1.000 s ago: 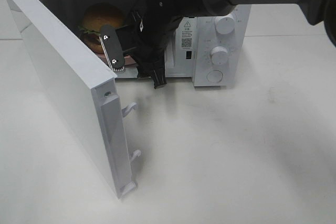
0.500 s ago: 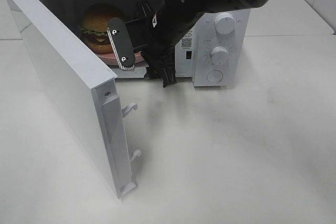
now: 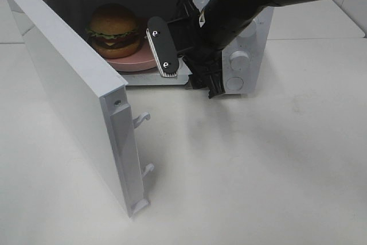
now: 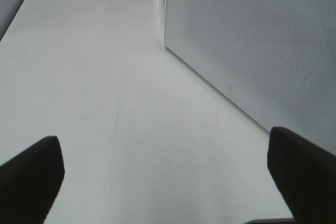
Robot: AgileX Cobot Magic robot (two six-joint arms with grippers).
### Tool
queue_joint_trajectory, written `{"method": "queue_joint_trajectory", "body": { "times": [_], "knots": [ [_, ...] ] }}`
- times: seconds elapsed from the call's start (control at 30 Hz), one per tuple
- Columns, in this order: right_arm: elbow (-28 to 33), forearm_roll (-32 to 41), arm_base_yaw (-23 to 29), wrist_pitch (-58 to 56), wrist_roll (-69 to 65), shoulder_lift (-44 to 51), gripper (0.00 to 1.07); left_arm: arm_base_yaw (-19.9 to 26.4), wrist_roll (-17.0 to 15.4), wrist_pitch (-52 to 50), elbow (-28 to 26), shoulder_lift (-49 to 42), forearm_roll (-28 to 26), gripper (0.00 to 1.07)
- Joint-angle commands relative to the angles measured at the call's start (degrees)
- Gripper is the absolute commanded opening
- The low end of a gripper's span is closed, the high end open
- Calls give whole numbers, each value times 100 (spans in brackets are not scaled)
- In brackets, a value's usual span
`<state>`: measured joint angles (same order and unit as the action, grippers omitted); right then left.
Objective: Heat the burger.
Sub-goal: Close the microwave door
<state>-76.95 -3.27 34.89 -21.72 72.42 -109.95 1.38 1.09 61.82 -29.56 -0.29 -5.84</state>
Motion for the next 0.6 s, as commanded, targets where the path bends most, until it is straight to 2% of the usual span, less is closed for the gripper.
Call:
{"method": "queue_joint_trajectory", "body": {
  "times": [0.03,0.23,0.6],
  "knots": [
    [418,0,-23,269,-235,372,76,11,-6,-46,0,-92,-29,98],
    [699,-23,-92,321,-642,659,76,11,-6,-46,0,-92,-29,98],
    [1702,-52,-292,292,-1341,1610,76,11,-6,-46,0,-92,-29,98]
  ]
}}
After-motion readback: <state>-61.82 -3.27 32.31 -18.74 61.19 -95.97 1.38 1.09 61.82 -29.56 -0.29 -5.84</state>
